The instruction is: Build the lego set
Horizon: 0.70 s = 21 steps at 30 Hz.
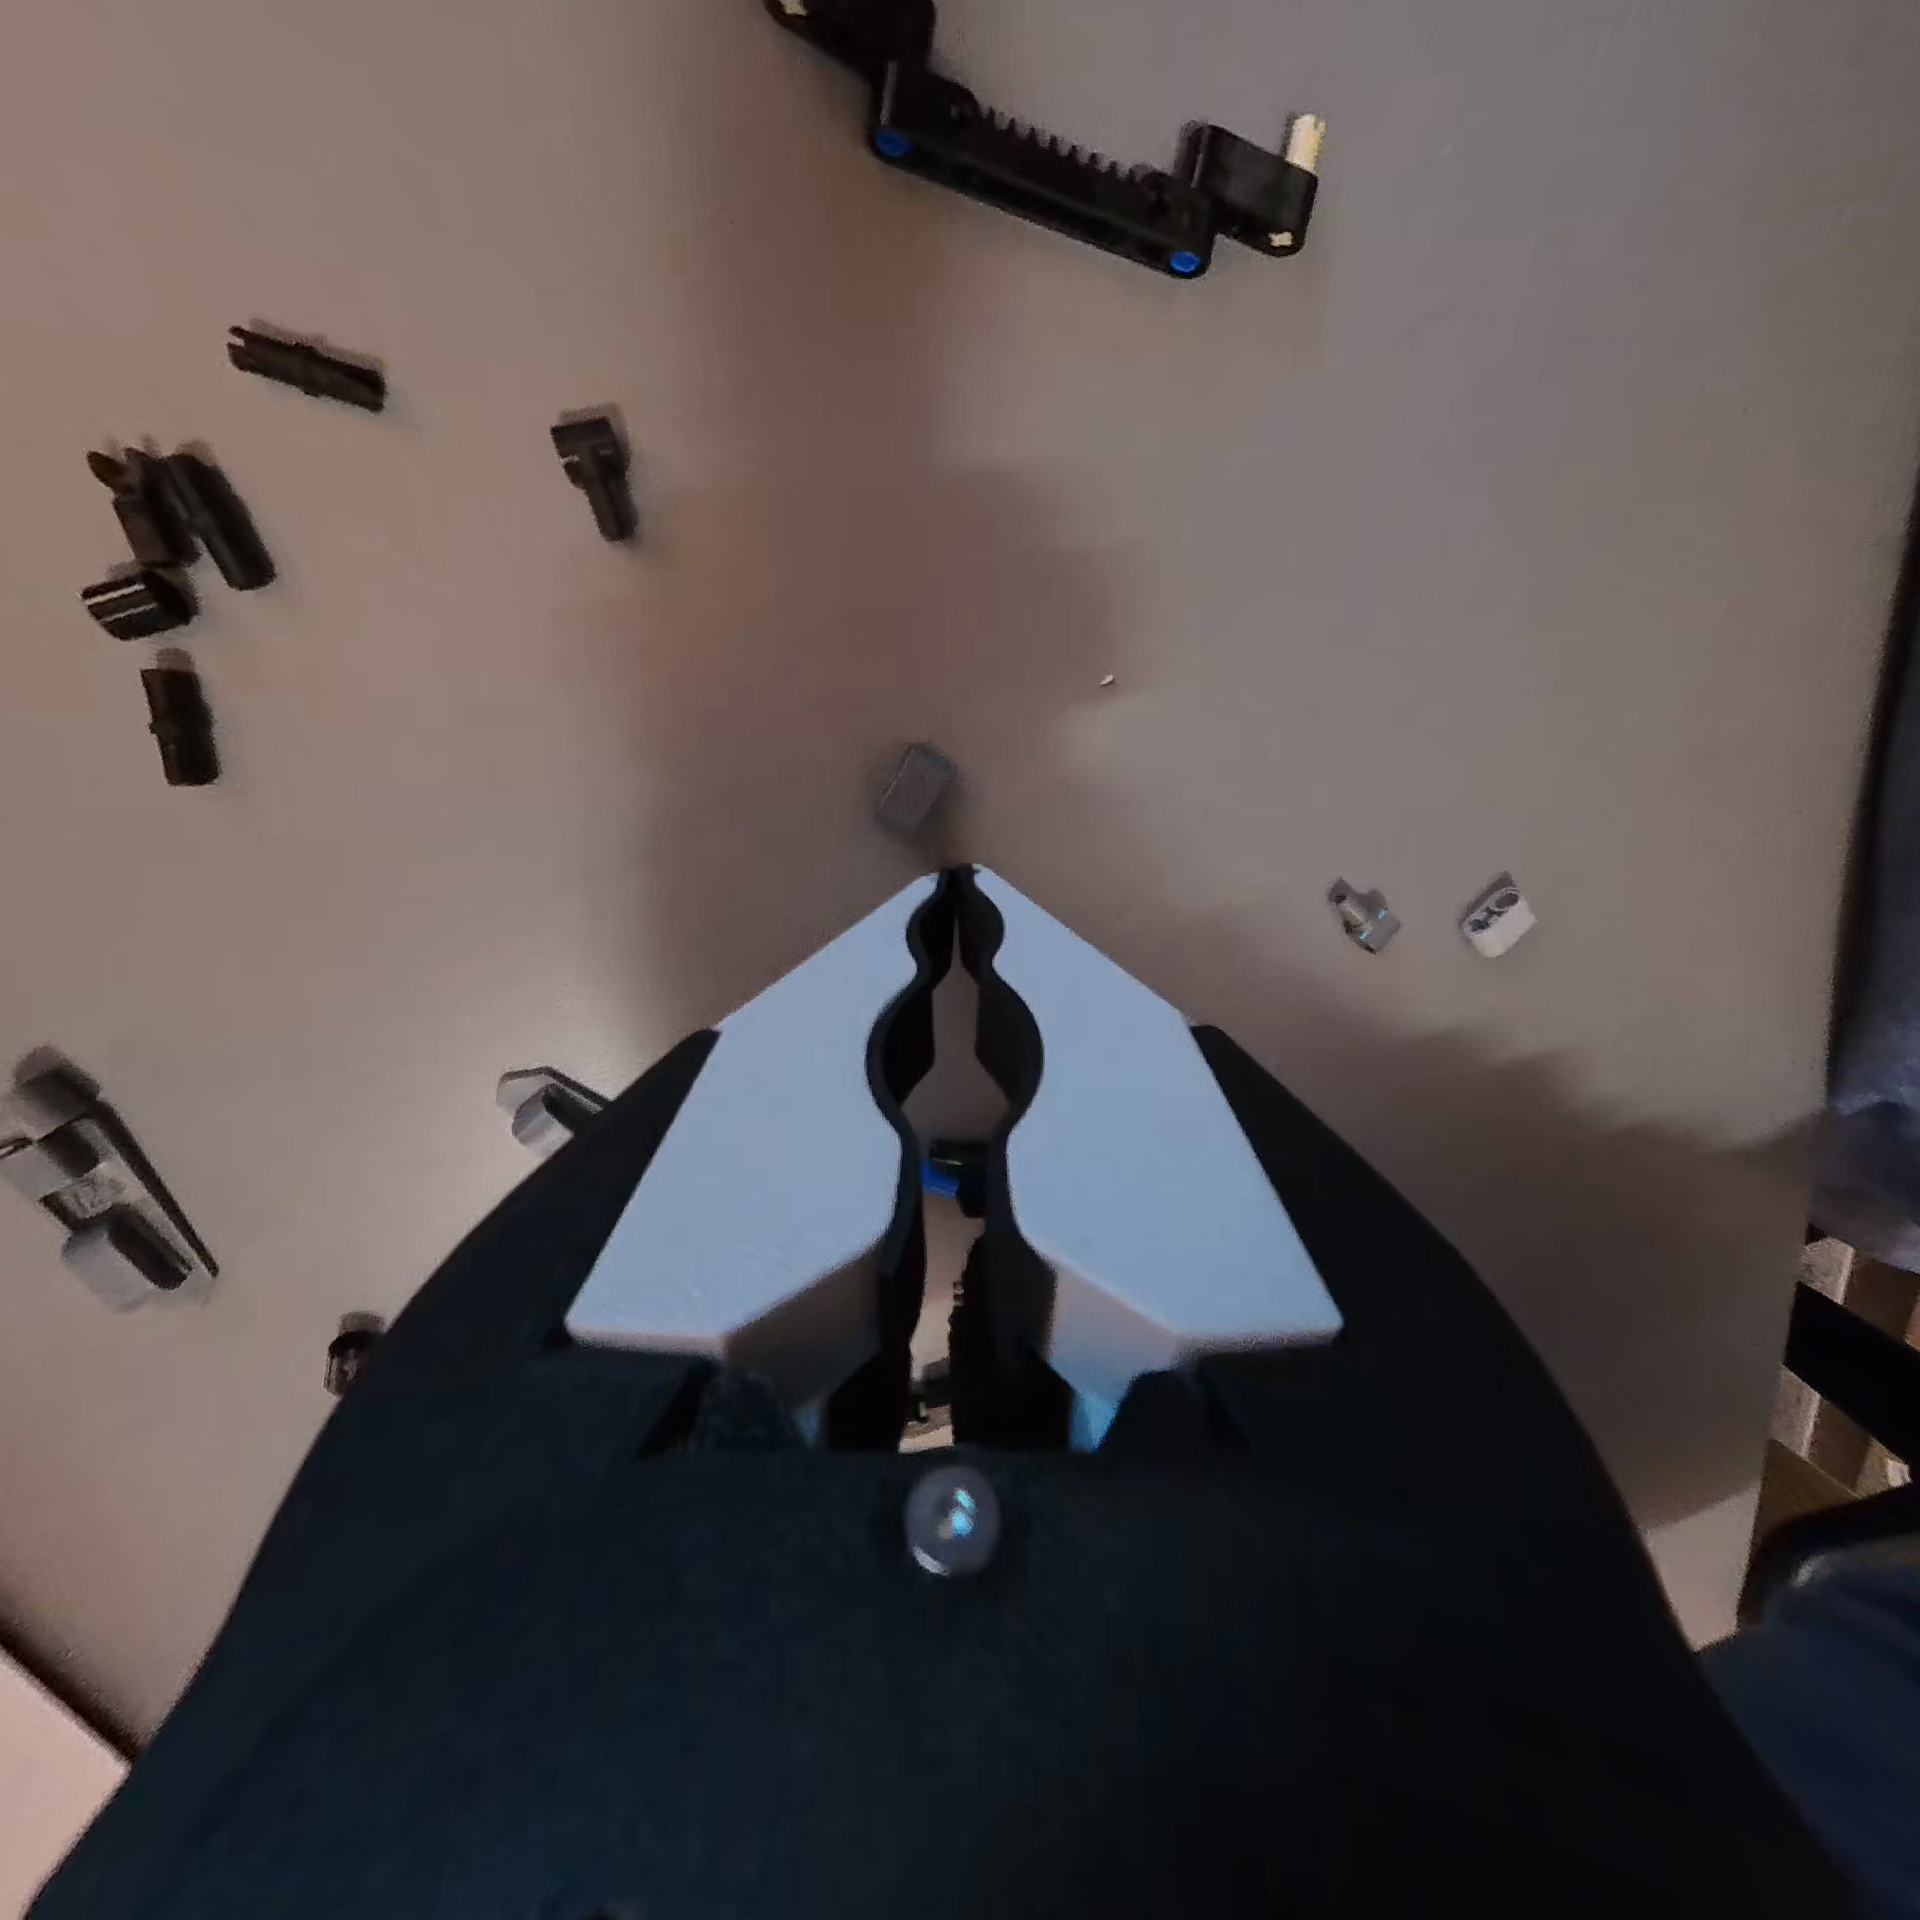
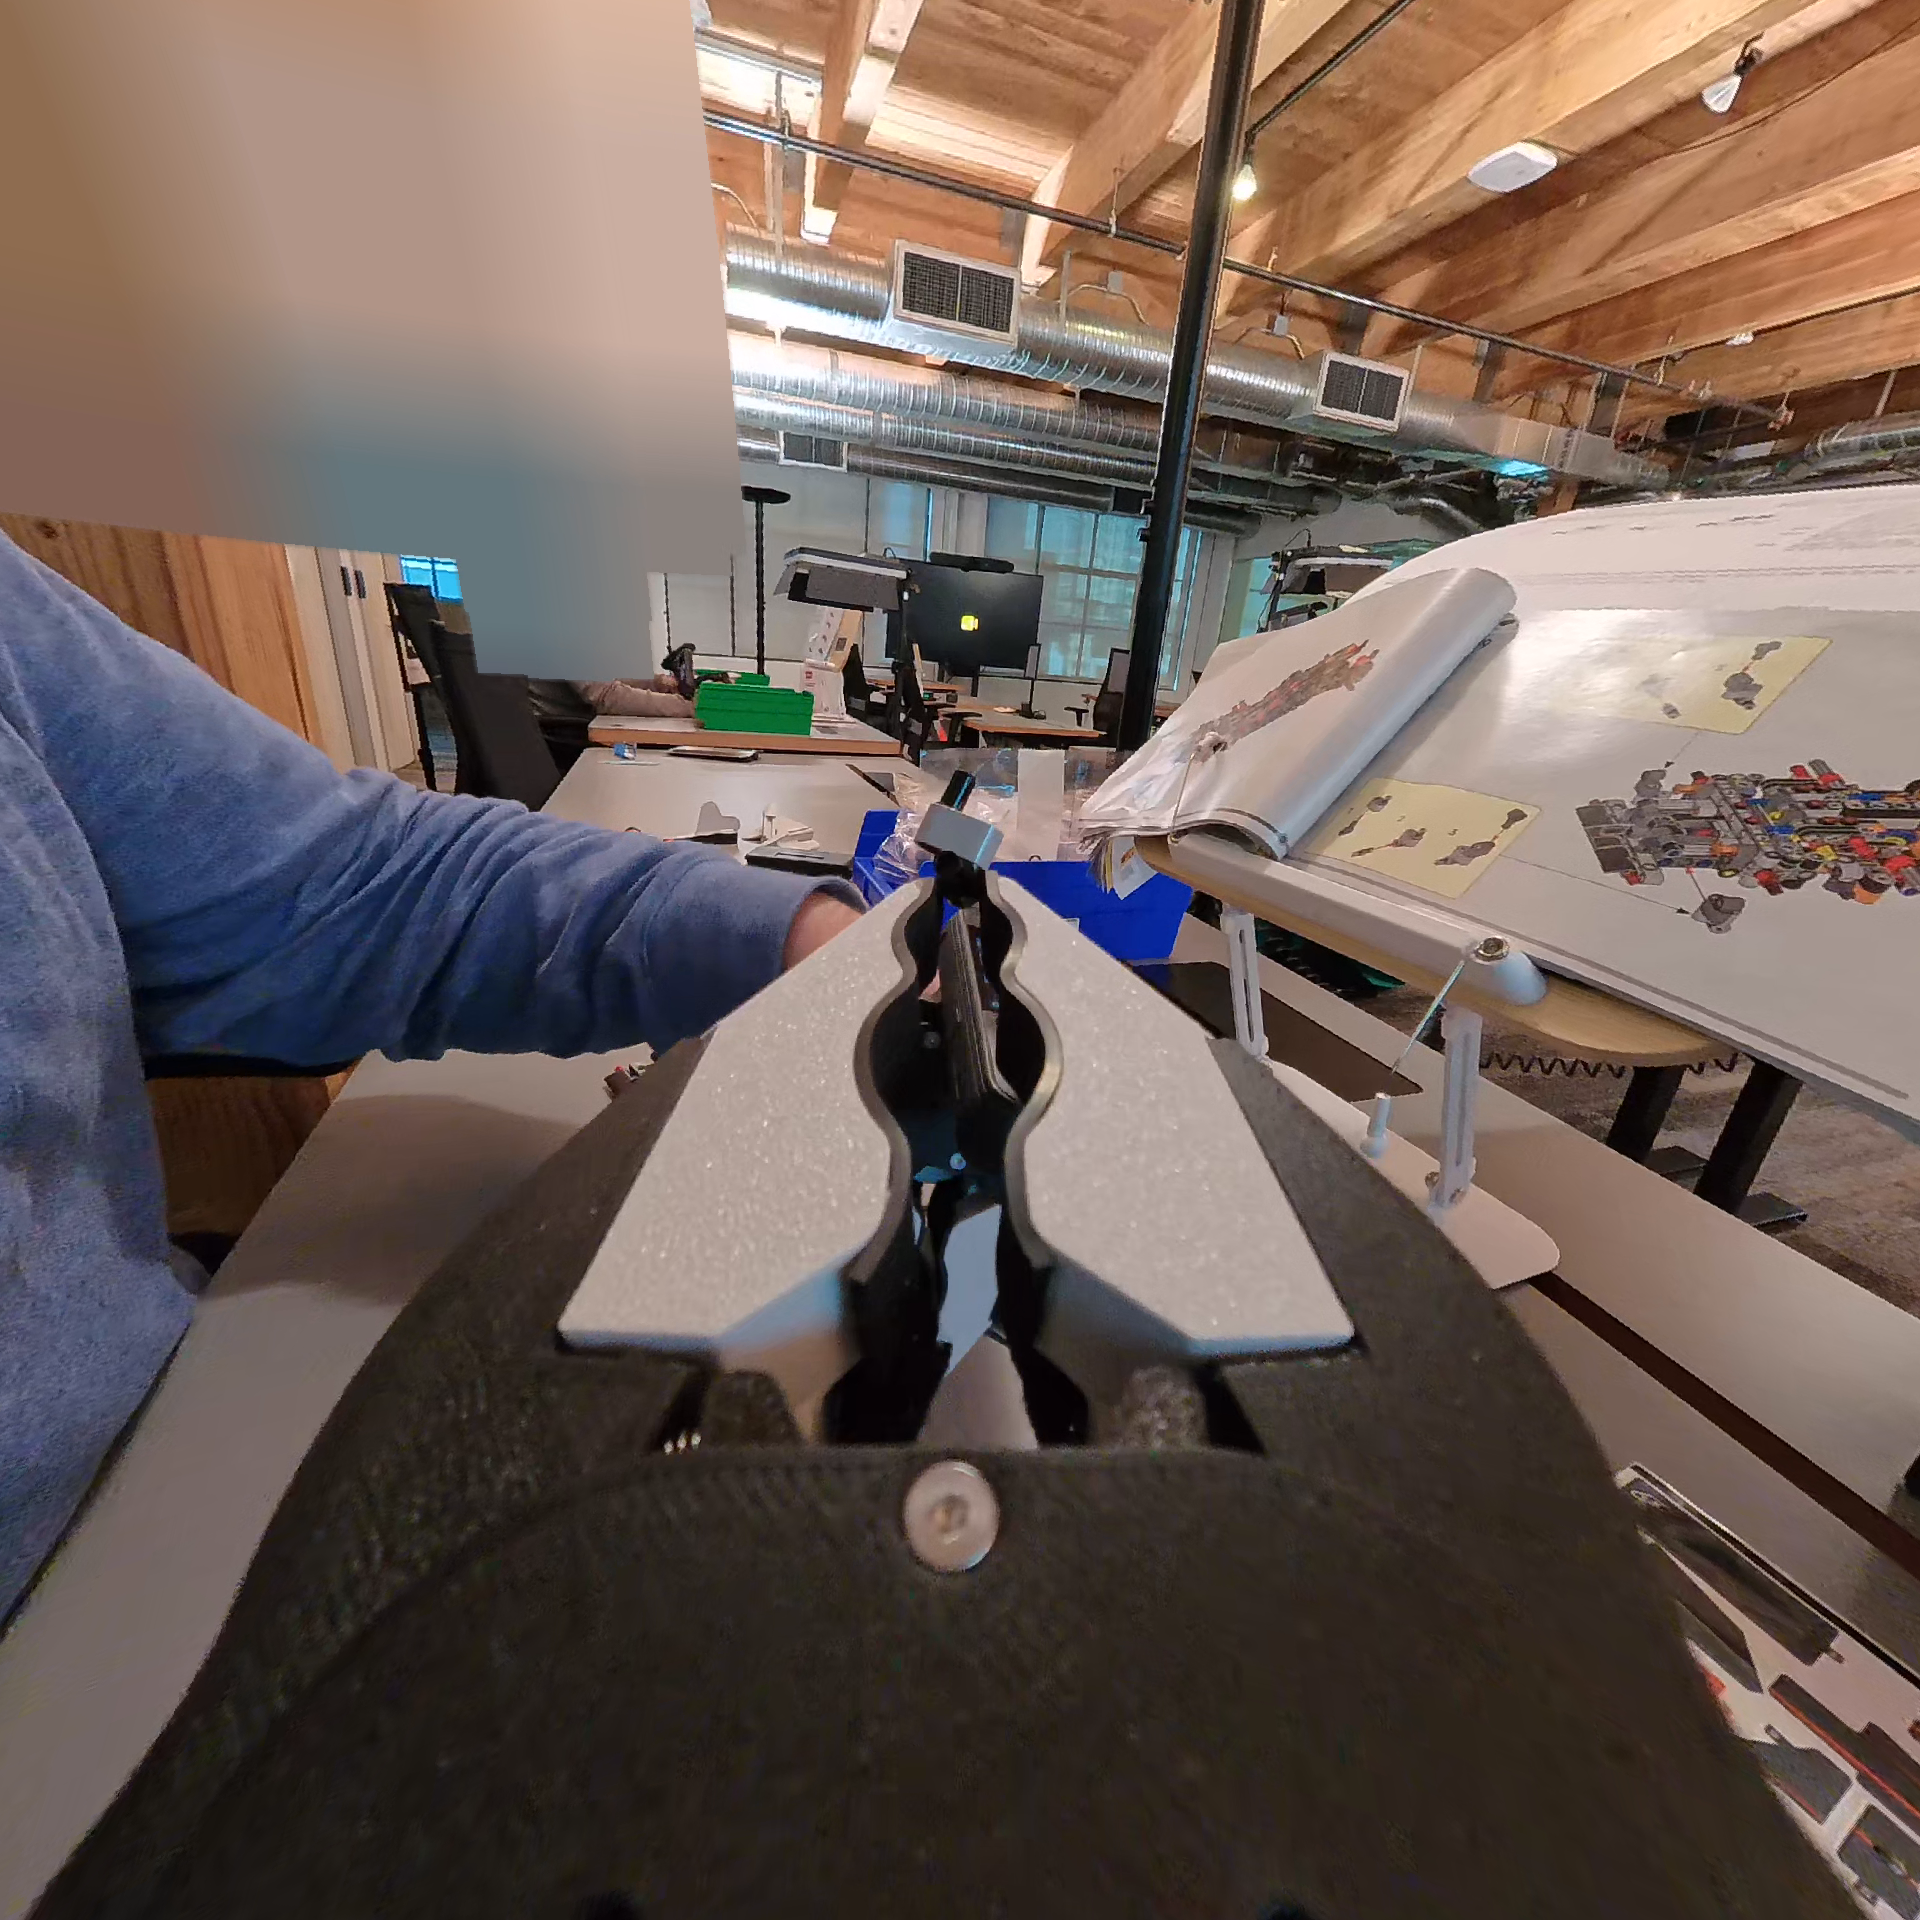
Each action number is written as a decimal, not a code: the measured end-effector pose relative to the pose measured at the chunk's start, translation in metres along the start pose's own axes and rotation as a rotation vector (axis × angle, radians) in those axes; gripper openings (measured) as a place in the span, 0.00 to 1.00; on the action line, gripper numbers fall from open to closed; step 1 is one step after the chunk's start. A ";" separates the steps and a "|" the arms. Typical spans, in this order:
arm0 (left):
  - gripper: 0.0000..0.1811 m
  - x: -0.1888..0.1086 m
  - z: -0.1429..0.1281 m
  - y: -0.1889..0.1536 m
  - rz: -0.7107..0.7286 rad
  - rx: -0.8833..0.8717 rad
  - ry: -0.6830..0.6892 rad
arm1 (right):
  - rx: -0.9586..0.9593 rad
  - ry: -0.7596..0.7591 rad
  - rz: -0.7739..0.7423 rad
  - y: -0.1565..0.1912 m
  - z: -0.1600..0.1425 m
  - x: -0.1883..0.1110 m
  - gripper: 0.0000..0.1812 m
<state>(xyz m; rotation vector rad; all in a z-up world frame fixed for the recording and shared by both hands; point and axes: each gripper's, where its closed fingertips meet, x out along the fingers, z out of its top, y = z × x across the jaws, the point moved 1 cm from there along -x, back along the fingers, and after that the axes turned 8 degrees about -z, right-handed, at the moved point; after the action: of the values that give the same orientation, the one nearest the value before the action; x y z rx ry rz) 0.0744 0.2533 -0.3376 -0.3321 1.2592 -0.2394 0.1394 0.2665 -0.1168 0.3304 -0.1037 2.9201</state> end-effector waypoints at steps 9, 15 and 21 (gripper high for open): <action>0.05 -0.012 -0.002 0.005 0.086 -0.040 -0.100 | 0.005 -0.003 -0.005 -0.003 0.000 -0.001 0.02; 0.08 -0.031 -0.011 -0.001 0.214 0.018 -0.182 | 0.005 -0.007 -0.017 -0.007 0.001 -0.004 0.02; 0.07 -0.025 -0.004 -0.010 0.332 0.144 -0.201 | 0.008 0.001 -0.021 -0.008 -0.002 -0.003 0.02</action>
<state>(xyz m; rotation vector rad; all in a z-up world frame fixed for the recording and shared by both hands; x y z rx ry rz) 0.0631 0.2525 -0.3130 -0.0194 1.0720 -0.0110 0.1435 0.2744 -0.1192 0.3290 -0.0871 2.9006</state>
